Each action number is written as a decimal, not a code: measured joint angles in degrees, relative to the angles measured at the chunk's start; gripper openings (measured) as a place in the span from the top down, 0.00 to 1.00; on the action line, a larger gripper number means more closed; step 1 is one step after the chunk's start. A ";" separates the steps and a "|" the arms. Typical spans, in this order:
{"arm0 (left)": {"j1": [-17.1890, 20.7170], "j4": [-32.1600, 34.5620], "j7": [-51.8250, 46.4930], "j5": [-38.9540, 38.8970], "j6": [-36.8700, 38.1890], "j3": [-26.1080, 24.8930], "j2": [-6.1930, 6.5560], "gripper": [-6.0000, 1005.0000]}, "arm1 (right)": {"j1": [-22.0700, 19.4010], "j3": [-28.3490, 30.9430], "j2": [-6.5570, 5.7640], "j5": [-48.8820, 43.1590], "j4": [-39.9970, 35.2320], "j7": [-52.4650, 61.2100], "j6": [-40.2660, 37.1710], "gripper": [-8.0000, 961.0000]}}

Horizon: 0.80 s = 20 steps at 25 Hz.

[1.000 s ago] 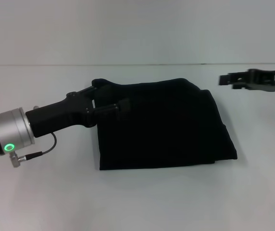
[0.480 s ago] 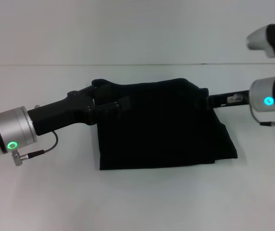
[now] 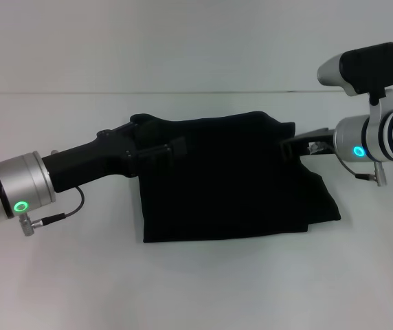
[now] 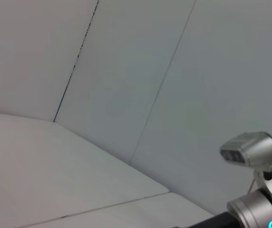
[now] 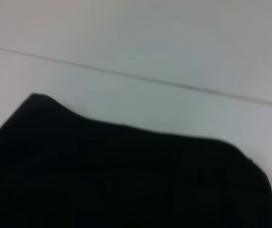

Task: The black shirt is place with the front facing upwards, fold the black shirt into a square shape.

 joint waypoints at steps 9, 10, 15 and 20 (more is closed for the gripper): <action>0.22 -0.03 -0.08 0.05 -0.29 -0.03 0.07 0.09 | -1.98 0.47 0.74 0.43 -7.41 0.33 -4.84 0.99; 0.25 -0.03 -0.08 0.06 -0.29 -0.03 0.07 0.09 | -1.98 0.51 0.75 0.44 -7.54 0.66 -5.10 0.99; 0.45 -0.03 -0.09 0.08 -0.29 -0.03 0.02 0.09 | -2.28 0.57 0.69 0.39 -7.98 1.58 -5.53 0.99; 0.46 -0.03 -0.09 0.08 -0.28 -0.03 0.02 0.09 | -3.45 0.73 0.45 0.30 -8.07 1.65 -5.44 0.99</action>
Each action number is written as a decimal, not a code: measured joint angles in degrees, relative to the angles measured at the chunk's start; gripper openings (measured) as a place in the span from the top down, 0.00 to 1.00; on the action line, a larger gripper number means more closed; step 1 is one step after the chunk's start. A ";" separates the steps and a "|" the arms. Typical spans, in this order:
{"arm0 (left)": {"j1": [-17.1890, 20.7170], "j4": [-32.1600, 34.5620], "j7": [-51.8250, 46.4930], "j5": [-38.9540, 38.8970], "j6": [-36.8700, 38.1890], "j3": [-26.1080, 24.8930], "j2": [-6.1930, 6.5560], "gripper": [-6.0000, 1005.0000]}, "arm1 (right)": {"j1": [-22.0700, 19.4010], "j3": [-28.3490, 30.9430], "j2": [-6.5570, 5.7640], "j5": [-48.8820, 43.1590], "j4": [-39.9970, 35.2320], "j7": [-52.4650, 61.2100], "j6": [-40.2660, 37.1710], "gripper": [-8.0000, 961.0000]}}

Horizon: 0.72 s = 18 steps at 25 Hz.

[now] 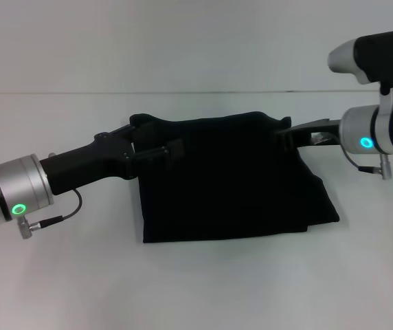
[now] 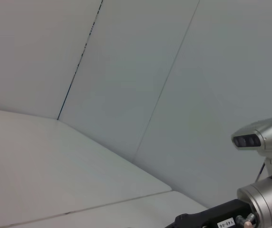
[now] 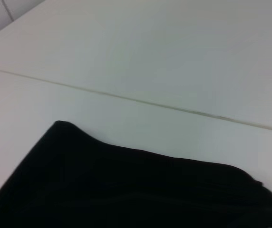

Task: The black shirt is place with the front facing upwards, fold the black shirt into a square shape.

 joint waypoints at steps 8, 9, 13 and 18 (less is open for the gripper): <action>0.03 0.01 0.00 0.00 0.27 0.00 -0.02 0.09 | -2.58 4.40 -1.26 -0.07 0.34 0.02 -0.24 0.98; 0.03 0.01 0.00 0.00 0.28 0.00 -0.02 0.09 | -3.05 5.14 -1.47 -0.08 0.32 0.02 -0.61 0.97; 0.03 0.01 0.00 -0.04 0.32 0.01 -0.03 0.09 | -4.14 7.03 -2.14 0.06 0.01 0.02 -3.08 0.95; 0.00 0.01 0.00 -0.06 0.25 0.01 -0.02 0.09 | -4.12 7.21 -2.43 0.09 -0.14 -0.26 -5.30 0.86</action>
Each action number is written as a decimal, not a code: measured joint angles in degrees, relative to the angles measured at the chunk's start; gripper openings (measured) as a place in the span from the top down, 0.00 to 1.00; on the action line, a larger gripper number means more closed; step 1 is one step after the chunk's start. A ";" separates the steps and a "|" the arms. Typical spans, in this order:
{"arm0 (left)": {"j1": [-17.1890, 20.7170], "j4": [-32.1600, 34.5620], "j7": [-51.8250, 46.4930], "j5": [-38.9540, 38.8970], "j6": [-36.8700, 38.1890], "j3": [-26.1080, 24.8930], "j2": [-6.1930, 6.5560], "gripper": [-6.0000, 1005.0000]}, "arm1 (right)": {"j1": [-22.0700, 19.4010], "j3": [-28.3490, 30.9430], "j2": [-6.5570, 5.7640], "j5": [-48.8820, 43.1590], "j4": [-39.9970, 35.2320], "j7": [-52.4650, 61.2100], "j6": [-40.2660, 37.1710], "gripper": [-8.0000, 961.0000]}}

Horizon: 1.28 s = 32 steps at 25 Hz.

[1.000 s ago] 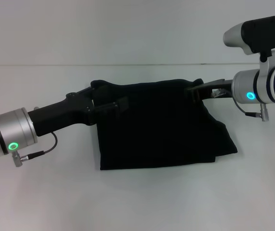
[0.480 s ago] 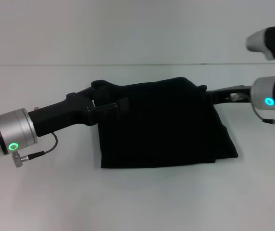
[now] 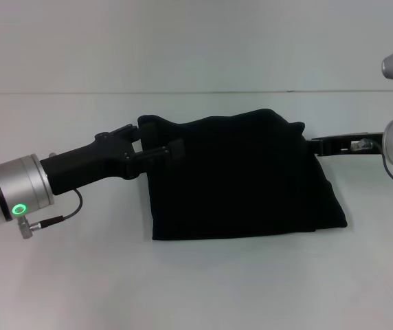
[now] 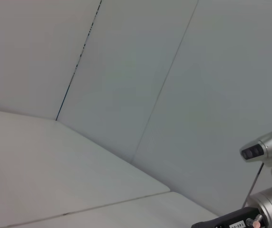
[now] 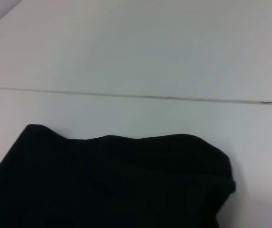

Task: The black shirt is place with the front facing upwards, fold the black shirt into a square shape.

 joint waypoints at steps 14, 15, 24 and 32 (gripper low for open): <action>0.11 0.00 -0.08 -0.03 0.17 0.00 0.07 0.09 | -4.02 4.01 1.28 0.63 -10.05 -0.03 -5.03 0.36; -0.09 0.00 -0.67 -0.04 0.02 0.00 0.16 0.09 | -4.05 4.30 1.24 0.71 -10.20 -0.12 -5.68 0.31; -0.60 0.00 -3.78 -0.03 -0.80 0.01 0.43 0.09 | -5.06 6.07 1.06 0.90 -10.42 -1.70 -7.64 0.14; -1.20 0.00 -6.21 0.49 -3.11 0.63 0.58 0.09 | -5.99 9.46 1.24 2.58 -10.51 -6.01 -12.31 0.03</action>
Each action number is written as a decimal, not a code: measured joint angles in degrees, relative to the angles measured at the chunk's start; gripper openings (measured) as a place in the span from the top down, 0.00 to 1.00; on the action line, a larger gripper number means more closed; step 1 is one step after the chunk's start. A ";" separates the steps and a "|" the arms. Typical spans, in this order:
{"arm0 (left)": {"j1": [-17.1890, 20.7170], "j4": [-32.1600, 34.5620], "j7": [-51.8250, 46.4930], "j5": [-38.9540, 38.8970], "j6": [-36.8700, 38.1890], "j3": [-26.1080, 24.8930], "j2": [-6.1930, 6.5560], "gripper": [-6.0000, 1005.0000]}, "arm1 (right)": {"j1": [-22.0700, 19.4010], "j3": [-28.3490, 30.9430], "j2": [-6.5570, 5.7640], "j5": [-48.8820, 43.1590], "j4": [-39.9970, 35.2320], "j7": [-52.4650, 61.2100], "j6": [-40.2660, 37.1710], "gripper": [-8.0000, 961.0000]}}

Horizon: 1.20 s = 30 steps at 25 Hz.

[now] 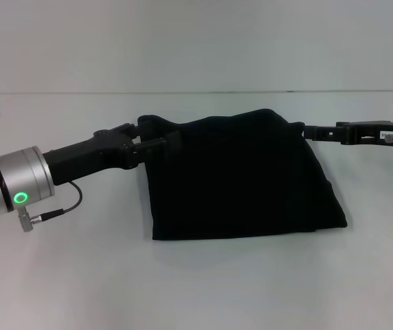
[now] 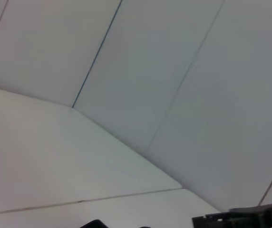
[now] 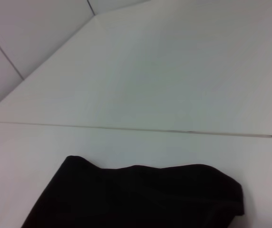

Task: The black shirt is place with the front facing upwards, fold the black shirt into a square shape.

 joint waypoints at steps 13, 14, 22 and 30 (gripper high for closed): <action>0.89 0.73 1.52 0.11 3.15 3.66 0.52 0.10 | -2.22 5.24 -0.60 5.52 -0.91 -10.46 -10.57 0.04; 1.09 0.84 2.18 0.11 3.85 3.67 0.56 0.10 | -2.47 6.28 -0.47 6.33 -0.87 -12.12 -11.74 0.04; 1.45 4.18 5.50 0.56 18.62 4.05 1.92 0.10 | -6.52 9.78 0.03 14.28 -0.63 -25.80 -27.42 0.04; 0.78 9.68 4.16 7.05 25.77 9.19 1.71 0.10 | -8.37 8.55 -0.08 8.86 -2.60 -30.39 -37.25 0.04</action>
